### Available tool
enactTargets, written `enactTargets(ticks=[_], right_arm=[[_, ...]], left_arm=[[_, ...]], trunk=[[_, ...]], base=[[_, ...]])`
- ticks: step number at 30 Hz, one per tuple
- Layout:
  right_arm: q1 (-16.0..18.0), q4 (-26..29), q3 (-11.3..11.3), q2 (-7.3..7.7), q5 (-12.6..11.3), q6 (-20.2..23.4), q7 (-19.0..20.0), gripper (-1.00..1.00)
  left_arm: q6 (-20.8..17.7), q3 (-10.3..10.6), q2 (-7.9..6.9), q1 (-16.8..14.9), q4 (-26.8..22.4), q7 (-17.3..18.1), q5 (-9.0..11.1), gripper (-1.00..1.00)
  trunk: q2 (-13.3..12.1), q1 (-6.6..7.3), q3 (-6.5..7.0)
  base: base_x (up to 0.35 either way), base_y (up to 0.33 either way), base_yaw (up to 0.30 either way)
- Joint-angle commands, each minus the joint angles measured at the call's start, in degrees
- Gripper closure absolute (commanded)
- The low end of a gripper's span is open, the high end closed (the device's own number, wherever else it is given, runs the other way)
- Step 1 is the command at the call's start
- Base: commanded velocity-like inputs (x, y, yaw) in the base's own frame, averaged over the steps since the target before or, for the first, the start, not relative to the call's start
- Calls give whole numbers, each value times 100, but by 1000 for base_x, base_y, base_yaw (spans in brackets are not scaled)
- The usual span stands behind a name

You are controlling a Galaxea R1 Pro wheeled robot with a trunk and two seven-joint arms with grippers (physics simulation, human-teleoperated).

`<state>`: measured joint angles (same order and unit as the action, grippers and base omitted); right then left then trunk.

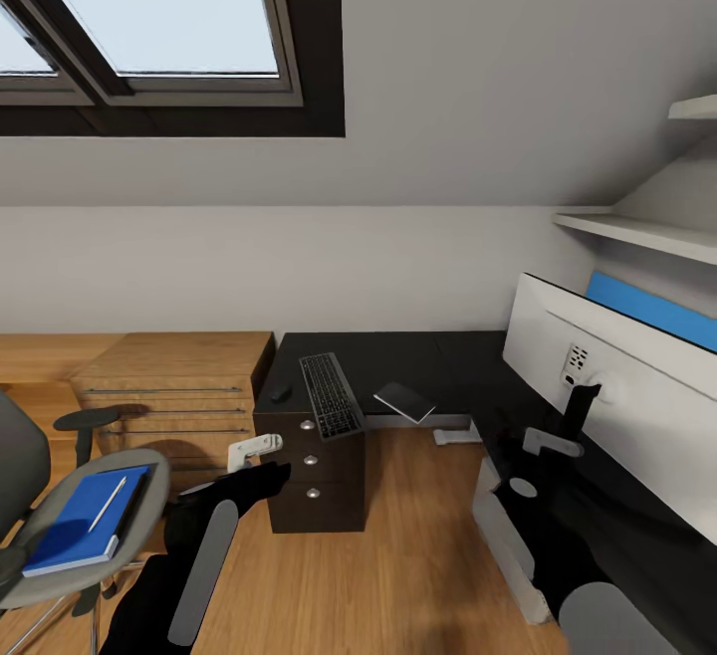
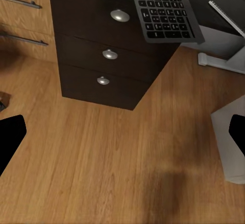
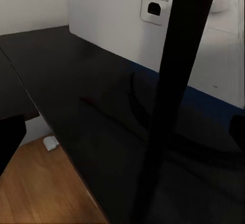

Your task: In the bedroom, organize the workspace by keeping the computer under the desk, ensuring the monitor is on the desk, placing the keyboard on the desk next to the monitor, placing the mouse on the desk next to the keyboard, moving the folder from the swivel chair onto the desk next to the mouse, stacking the notebook on top of the folder with the pen on top of the notebook, and positioning the swivel chair next to the desk.

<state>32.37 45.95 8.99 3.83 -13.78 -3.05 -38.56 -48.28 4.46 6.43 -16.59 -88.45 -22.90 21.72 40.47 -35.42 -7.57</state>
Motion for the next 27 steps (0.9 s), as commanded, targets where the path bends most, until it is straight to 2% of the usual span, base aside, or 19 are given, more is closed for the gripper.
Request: enactTargets(ticks=[1, 5, 8, 12, 15, 18, 19, 22, 23, 27], right_arm=[[13, -5, 0, 46, -65, -34, -38, -100], [57, -39, -242, 147, -77, -50, -21, -100], [138, -98, -322, 202, -81, -75, -8, -100], [335, -540, -428, 394, -108, -423, 31, -100], [496, -935, -447, 444, -134, -679, 80, -100], [739, -1468, -460, 476, -142, -894, 256, -100], [836, -1684, -465, 490, -137, -950, 459, -100], [925, -1905, -471, 517, -131, -1002, 728, -100], [979, -2098, -474, 608, -144, -1035, 907, -100], [1012, -2343, -476, 693, -151, -1173, 1092, -100]], left_arm=[[-15, 3, 0, -6, -6, -57, 60, -100], [-14, 2, 0, -3, -6, -57, 60, -100], [-14, 2, -1, -5, -6, -57, 60, -100], [-14, 2, 0, -3, -4, -57, 60, -100], [-13, 2, 1, -3, 4, -57, 60, -100], [-14, 5, 5, -5, 9, -57, 62, -100], [-15, 7, 6, -7, 10, -57, 65, -100], [-12, 9, 6, -5, 11, -57, 67, -100], [-10, 11, 7, -5, 11, -57, 68, -100], [-13, 17, 14, -4, 12, -57, 71, -100]], trunk=[[8, -2, -10], [8, -2, -10], [8, -2, -10], [8, -2, -10], [8, -2, -10], [8, -2, -10], [8, -2, -10], [8, -2, -10], [8, -2, -10], [8, -2, -10]], base=[[0, 0, 0], [0, 0, 0], [0, 0, 0], [0, 0, 0], [0, 0, 0], [0, 0, 0], [0, 0, 0], [0, 0, 0], [0, 0, 0], [0, 0, 0]])
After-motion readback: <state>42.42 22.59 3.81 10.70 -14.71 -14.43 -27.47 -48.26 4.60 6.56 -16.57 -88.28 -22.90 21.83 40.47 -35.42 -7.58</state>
